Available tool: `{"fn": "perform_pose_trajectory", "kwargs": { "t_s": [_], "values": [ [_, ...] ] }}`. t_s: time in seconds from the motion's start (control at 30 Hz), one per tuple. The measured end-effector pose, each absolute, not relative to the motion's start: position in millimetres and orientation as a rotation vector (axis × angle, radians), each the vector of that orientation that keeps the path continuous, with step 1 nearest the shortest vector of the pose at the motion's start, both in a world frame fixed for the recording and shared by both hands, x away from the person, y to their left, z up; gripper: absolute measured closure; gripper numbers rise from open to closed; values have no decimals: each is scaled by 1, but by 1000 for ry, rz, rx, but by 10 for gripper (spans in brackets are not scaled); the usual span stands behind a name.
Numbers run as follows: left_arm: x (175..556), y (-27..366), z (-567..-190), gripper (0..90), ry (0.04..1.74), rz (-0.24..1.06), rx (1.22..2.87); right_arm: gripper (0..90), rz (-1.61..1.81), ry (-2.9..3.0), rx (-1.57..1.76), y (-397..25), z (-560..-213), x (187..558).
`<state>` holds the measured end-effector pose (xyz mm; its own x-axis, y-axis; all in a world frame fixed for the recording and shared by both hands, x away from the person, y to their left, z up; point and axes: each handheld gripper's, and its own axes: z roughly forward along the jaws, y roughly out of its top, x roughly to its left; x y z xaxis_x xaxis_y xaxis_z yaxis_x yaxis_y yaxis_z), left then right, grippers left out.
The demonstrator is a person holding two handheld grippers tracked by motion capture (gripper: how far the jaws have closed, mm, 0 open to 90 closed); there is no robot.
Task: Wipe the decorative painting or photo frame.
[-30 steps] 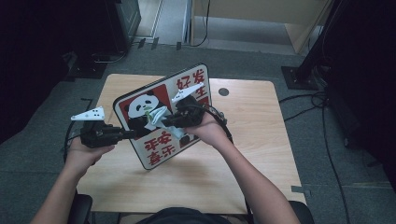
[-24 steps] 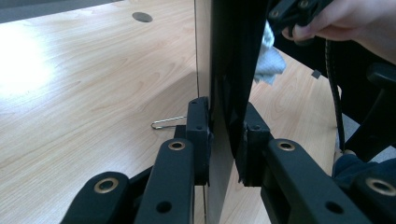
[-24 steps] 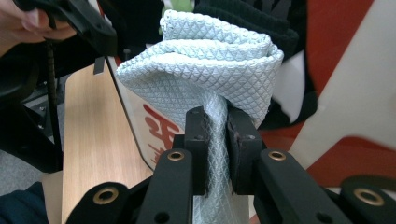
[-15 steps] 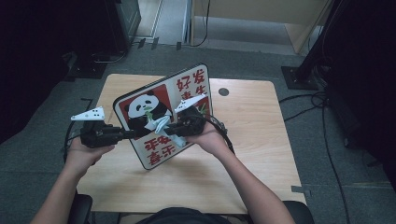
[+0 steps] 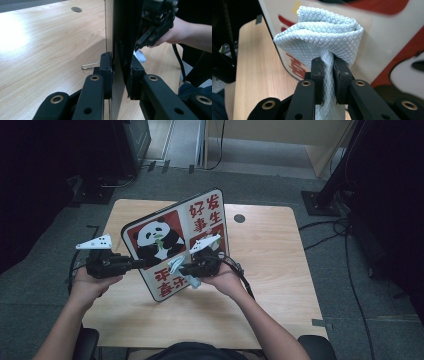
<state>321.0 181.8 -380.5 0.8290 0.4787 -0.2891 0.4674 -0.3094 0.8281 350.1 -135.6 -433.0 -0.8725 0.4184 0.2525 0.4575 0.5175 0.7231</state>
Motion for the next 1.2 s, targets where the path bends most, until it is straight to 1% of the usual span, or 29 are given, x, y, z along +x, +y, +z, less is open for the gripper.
{"fn": "perform_pose_trajectory", "kwargs": {
  "t_s": [0.43,0.87,1.2],
  "values": [
    [321,182,-381,784,705,16,1949,807,-1286,-2687,-787,-139,-463,343],
    [321,182,-381,784,704,15,1949,806,-1196,-2693,-807,-144,-499,336],
    [321,182,-381,784,705,16,1948,806,-1204,-2677,-800,-146,-504,336]
  ]
}}
